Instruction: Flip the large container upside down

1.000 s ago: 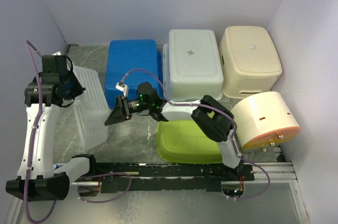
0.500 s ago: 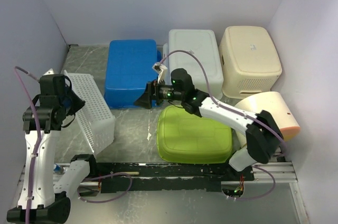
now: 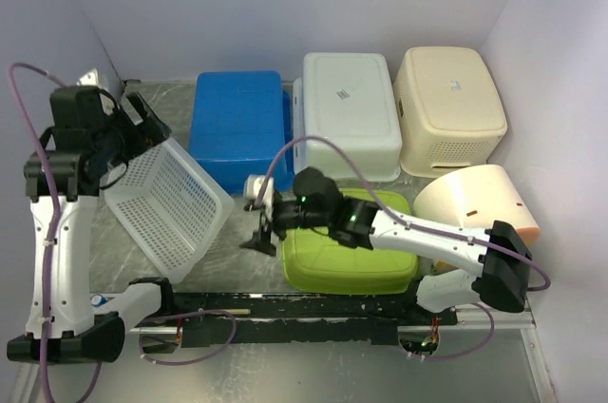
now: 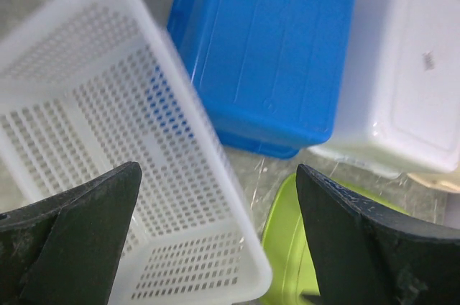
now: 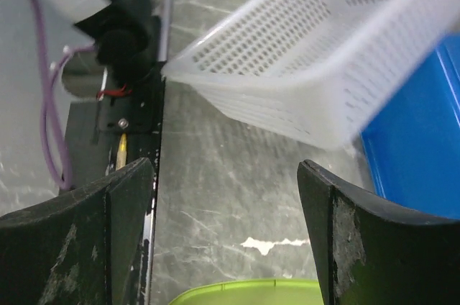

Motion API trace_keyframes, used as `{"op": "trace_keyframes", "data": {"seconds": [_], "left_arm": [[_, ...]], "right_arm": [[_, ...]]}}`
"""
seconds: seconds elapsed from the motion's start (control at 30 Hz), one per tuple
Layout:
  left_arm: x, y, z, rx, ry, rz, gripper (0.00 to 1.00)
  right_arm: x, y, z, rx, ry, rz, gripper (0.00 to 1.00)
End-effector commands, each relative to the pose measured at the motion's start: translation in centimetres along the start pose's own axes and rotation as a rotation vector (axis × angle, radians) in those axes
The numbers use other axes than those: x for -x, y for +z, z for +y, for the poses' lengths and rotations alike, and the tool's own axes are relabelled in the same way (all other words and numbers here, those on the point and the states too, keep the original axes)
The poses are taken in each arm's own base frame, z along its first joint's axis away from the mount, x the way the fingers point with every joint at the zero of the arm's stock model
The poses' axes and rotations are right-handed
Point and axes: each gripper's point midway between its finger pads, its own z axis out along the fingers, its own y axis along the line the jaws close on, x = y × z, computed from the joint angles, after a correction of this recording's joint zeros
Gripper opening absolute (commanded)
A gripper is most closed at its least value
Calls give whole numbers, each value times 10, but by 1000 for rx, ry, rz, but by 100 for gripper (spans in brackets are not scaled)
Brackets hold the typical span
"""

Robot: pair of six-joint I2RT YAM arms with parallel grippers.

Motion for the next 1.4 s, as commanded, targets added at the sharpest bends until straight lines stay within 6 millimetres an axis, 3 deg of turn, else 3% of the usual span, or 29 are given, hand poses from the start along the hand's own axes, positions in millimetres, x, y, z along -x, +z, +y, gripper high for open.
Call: {"op": "trace_keyframes", "data": {"seconds": [0.0,0.17,0.2,0.23,0.43,0.53,0.67,0.77,0.87,0.9,1.1,1.3,1.37], "left_arm": [[37,-27,-14,-14,101,-56,99],[66,-60,-29,-40,62,-162,100],[68,-61,-32,-56,59,-168,99],[68,-61,-36,-75,59,-169,100],[65,-54,-29,-47,67,-165,100],[63,-53,-28,-55,78,-173,99],[54,-48,-20,-33,100,-148,100],[49,-46,-18,-28,105,-137,100],[46,-45,-19,-44,112,-140,100],[46,-45,-18,-44,111,-142,99],[41,-40,-17,-48,106,-132,99],[42,-42,-20,-62,101,-139,98],[48,-45,-26,-84,98,-151,97]], "right_arm": [[23,10,22,-12,-443,-25,82],[24,37,53,-4,-760,-22,82],[13,44,56,9,-800,13,82],[21,52,58,7,-841,16,82],[9,86,69,38,-1030,102,82],[-6,109,64,52,-1090,160,82],[-46,133,50,125,-1136,354,81],[-71,139,39,134,-1138,472,81],[-83,135,34,111,-1155,507,78],[-84,133,34,105,-1159,510,75],[-88,128,32,56,-1184,511,35],[-68,129,41,48,-1181,448,4],[-57,129,48,62,-1159,405,0]]}}
